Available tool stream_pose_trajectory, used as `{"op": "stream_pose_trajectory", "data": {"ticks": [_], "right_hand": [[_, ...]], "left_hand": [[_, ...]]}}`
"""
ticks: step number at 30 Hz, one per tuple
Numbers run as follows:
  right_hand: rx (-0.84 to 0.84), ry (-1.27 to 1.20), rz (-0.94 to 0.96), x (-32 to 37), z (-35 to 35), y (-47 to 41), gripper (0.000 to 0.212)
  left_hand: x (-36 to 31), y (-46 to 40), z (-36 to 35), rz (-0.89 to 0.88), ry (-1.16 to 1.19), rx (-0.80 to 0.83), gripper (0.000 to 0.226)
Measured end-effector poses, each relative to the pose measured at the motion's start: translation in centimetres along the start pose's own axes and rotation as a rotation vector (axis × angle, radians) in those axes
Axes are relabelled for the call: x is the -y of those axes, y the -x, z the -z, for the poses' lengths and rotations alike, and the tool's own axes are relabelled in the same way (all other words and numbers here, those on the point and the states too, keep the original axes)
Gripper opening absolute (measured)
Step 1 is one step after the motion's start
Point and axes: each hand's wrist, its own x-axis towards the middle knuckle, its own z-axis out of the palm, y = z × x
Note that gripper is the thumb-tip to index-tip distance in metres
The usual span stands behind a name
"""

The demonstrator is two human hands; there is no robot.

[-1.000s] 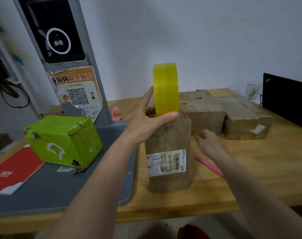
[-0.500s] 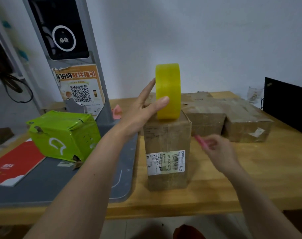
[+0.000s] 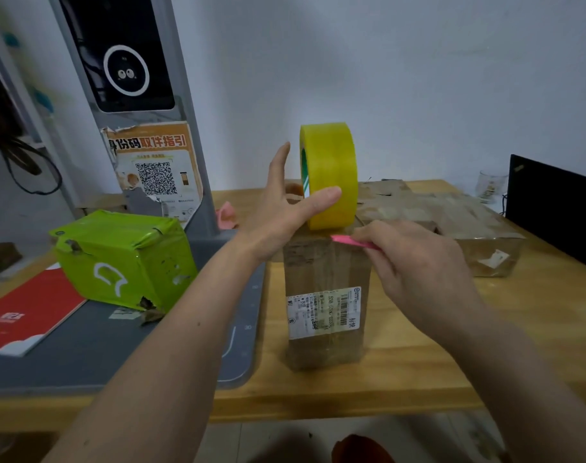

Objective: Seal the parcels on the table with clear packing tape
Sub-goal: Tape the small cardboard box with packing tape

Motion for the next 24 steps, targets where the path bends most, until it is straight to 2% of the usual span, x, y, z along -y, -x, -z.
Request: {"op": "stream_pose_trajectory", "data": {"ticks": [3, 9, 11, 13, 19, 21, 23, 24], "right_hand": [[0.07, 0.101, 0.017, 0.4, 0.4, -0.8, 0.017], [0.079, 0.158, 0.011, 0.6, 0.5, -1.1, 0.026], [0.084, 0.129, -0.001, 0.5, 0.2, -0.7, 0.026], [0.101, 0.111, -0.01, 0.5, 0.0, -0.5, 0.027], [0.06, 0.217, 0.026, 0.6, 0.5, -1.0, 0.031], [0.045, 0.205, 0.023, 0.5, 0.3, -1.0, 0.026], [0.036, 0.12, 0.023, 0.3, -0.1, -0.7, 0.008], [0.039, 0.064, 0.003, 0.2, -0.3, -0.6, 0.007]], "left_hand": [[0.5, 0.0, -0.4, -0.029, -0.003, -0.043, 0.118], [0.5, 0.3, -1.2, -0.062, 0.003, -0.128, 0.112], [0.6, 0.2, -1.3, -0.058, 0.009, -0.136, 0.114], [0.6, 0.1, -1.2, -0.041, 0.006, -0.133, 0.106], [0.3, 0.3, -1.4, -0.024, -0.039, -0.123, 0.096], [0.5, 0.2, -1.3, -0.032, -0.022, -0.129, 0.106], [0.7, 0.1, -1.1, -0.033, 0.0, -0.128, 0.105], [0.8, 0.1, -1.1, -0.032, 0.007, -0.126, 0.104]]}}
